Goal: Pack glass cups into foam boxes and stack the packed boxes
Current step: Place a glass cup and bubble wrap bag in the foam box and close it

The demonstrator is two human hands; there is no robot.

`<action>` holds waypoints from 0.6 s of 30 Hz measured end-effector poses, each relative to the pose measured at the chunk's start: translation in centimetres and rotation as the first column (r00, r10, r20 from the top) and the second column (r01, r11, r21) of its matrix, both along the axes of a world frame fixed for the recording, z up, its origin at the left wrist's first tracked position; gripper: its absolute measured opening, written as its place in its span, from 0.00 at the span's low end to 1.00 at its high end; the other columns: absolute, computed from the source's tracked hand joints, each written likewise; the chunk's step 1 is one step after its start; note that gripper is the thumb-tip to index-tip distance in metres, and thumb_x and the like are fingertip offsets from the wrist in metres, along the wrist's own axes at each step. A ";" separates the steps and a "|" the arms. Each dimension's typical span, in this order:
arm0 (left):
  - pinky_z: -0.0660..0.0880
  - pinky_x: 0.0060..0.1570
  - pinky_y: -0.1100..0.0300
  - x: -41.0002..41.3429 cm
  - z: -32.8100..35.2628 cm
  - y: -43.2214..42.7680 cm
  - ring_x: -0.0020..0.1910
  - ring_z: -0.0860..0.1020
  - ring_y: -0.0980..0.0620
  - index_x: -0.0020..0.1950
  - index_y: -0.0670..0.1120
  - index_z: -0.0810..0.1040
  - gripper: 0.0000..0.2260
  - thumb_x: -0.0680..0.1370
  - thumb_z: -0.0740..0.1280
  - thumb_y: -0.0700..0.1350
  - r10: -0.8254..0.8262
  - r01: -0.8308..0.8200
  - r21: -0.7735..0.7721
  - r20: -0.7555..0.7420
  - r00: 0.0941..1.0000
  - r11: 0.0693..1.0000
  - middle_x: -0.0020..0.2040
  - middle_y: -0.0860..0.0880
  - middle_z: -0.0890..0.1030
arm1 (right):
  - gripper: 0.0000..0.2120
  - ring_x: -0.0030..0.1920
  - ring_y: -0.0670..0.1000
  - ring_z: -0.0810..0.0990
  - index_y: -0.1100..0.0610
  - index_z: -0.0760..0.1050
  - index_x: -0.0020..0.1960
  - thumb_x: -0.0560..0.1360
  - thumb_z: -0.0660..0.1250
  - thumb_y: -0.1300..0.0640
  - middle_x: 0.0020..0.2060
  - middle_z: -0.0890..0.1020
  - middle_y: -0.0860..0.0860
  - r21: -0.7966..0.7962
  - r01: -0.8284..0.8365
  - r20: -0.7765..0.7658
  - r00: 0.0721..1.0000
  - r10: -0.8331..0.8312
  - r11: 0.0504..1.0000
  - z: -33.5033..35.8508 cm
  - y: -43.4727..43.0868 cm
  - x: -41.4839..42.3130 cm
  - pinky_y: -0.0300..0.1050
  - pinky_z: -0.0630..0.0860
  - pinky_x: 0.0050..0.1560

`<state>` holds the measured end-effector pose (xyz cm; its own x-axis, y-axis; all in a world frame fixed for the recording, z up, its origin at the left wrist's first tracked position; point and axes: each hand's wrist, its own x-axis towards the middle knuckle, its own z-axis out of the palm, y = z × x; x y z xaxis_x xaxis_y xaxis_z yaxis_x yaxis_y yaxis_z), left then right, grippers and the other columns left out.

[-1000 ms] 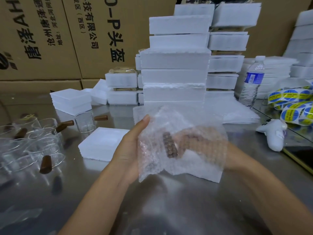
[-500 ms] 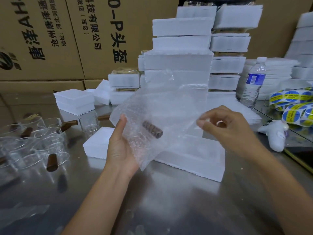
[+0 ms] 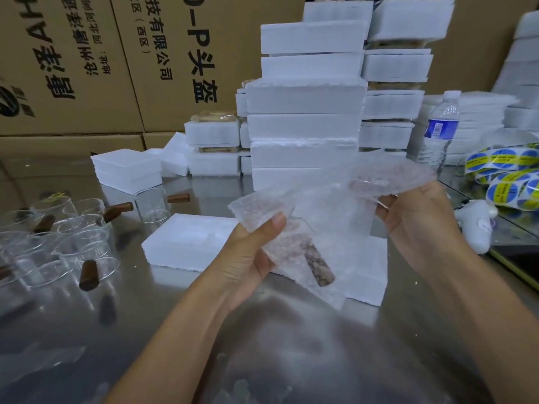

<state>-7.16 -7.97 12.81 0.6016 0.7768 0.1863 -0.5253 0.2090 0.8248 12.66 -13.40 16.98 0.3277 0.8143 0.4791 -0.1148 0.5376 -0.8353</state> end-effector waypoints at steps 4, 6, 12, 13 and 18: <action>0.81 0.45 0.56 0.0 0.3 -0.3 0.49 0.83 0.49 0.53 0.49 0.82 0.26 0.58 0.82 0.51 0.044 -0.044 -0.023 -0.013 0.999 0.999 0.52 0.46 0.84 | 0.09 0.49 0.47 0.83 0.52 0.74 0.56 0.77 0.62 0.57 0.46 0.85 0.45 -0.050 -0.086 -0.015 0.996 0.085 0.995 -0.3 0.4 -0.6 0.42 0.80 0.47; 0.79 0.51 0.56 0.0 0.6 -0.4 0.51 0.83 0.48 0.60 0.48 0.78 0.27 0.63 0.78 0.52 0.132 -0.132 -0.057 0.012 0.991 0.990 0.56 0.45 0.83 | 0.16 0.55 0.48 0.82 0.47 0.70 0.60 0.74 0.66 0.50 0.53 0.83 0.43 -0.069 -0.087 0.031 0.996 0.089 0.994 -0.6 0.4 -1.0 0.44 0.77 0.50; 0.79 0.47 0.61 -0.3 1.1 -0.2 0.56 0.81 0.50 0.67 0.46 0.72 0.28 0.69 0.67 0.53 0.390 -0.376 -0.106 0.214 0.895 0.921 0.60 0.46 0.81 | 0.33 0.51 0.38 0.80 0.36 0.61 0.63 0.61 0.67 0.32 0.53 0.80 0.37 -0.151 -0.064 0.264 0.959 0.102 0.987 -1.8 0.3 -2.8 0.36 0.77 0.50; 0.79 0.47 0.61 -0.2 1.0 -0.2 0.57 0.80 0.50 0.68 0.46 0.72 0.28 0.69 0.67 0.54 0.418 -0.405 -0.102 0.209 0.884 0.908 0.60 0.46 0.81 | 0.32 0.50 0.39 0.81 0.37 0.65 0.62 0.62 0.69 0.31 0.51 0.82 0.39 -0.175 -0.090 0.314 0.939 0.142 0.980 -2.1 0.3 -3.2 0.35 0.77 0.49; 0.79 0.47 0.61 0.1 0.6 -0.1 0.57 0.81 0.50 0.66 0.48 0.73 0.27 0.69 0.69 0.56 0.460 -0.464 -0.031 0.196 0.866 0.885 0.58 0.48 0.82 | 0.18 0.43 0.51 0.85 0.50 0.77 0.53 0.66 0.70 0.45 0.44 0.85 0.48 -0.170 -0.139 0.369 0.909 0.194 0.976 -2.9 0.4 -4.3 0.42 0.78 0.53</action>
<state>-7.02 -8.04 13.36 0.1258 0.9526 0.2769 -0.7068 -0.1098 0.6988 8.32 -13.04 14.05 -0.0036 0.9075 0.4201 0.1496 0.4159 -0.8970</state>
